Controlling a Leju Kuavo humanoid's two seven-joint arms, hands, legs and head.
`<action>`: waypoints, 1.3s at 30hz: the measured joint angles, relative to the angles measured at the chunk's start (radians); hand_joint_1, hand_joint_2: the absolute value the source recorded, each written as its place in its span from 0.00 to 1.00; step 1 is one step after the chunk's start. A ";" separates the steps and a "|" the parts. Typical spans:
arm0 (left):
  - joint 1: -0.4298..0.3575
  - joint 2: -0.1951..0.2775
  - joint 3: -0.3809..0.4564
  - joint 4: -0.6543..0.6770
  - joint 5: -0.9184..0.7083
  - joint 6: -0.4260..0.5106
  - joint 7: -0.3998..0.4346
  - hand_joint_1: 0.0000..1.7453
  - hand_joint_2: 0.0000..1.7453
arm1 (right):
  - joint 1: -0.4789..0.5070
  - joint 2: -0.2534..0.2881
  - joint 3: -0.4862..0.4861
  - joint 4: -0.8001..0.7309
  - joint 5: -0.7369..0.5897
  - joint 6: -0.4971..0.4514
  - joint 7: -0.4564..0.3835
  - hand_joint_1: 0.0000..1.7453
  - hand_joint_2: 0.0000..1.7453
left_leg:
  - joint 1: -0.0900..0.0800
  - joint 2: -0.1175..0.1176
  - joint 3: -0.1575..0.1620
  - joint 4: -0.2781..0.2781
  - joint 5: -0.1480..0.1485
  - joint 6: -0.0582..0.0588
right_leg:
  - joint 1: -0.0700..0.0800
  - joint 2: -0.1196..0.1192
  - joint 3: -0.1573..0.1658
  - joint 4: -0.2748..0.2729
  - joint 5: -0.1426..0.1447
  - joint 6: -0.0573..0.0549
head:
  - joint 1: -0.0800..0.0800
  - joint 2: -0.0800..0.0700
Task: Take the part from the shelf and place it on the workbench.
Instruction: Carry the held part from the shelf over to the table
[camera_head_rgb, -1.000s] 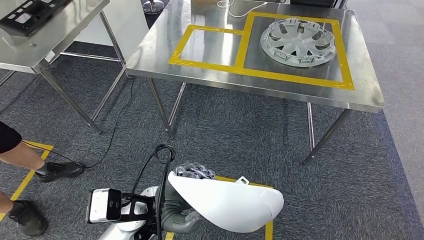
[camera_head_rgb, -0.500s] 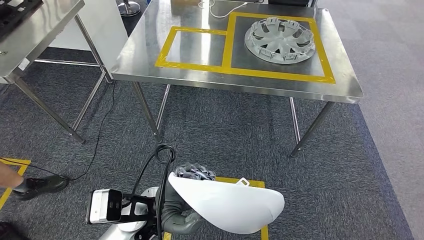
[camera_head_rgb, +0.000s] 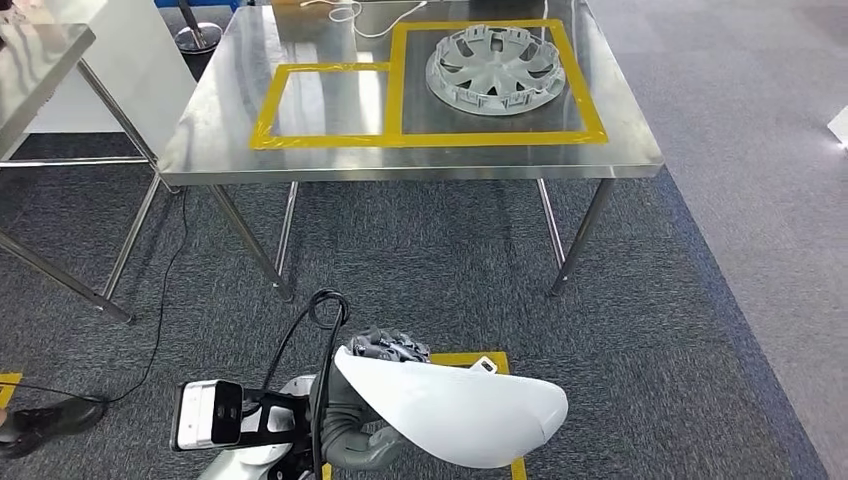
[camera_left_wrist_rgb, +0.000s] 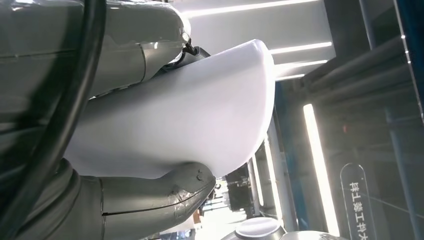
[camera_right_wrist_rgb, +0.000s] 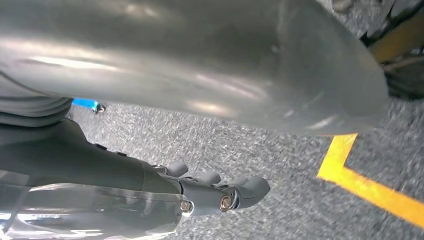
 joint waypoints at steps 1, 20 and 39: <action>0.000 0.001 0.000 0.000 0.000 0.000 0.000 1.00 1.00 | 0.000 0.000 0.000 0.000 0.000 0.000 0.000 0.00 0.00 | 0.001 0.000 -0.005 0.006 0.011 0.000 | 0.000 0.006 0.000 0.001 0.000 0.000 | 0.000 0.000; -0.001 0.002 0.000 -0.003 0.006 0.000 0.001 1.00 1.00 | 0.002 -0.007 0.002 -0.001 0.002 0.000 -0.002 0.00 0.00 | -0.008 0.002 0.116 -0.286 0.160 0.050 | 0.003 -0.001 -0.014 0.053 -0.021 0.040 | 0.003 0.000; -0.002 0.005 0.002 -0.012 0.004 0.000 0.000 1.00 1.00 | 0.000 -0.002 0.002 -0.001 0.003 0.002 -0.002 0.00 0.00 | -0.013 -0.004 0.118 -0.281 0.152 0.044 | 0.011 0.008 0.009 0.001 -0.005 0.020 | -0.001 0.000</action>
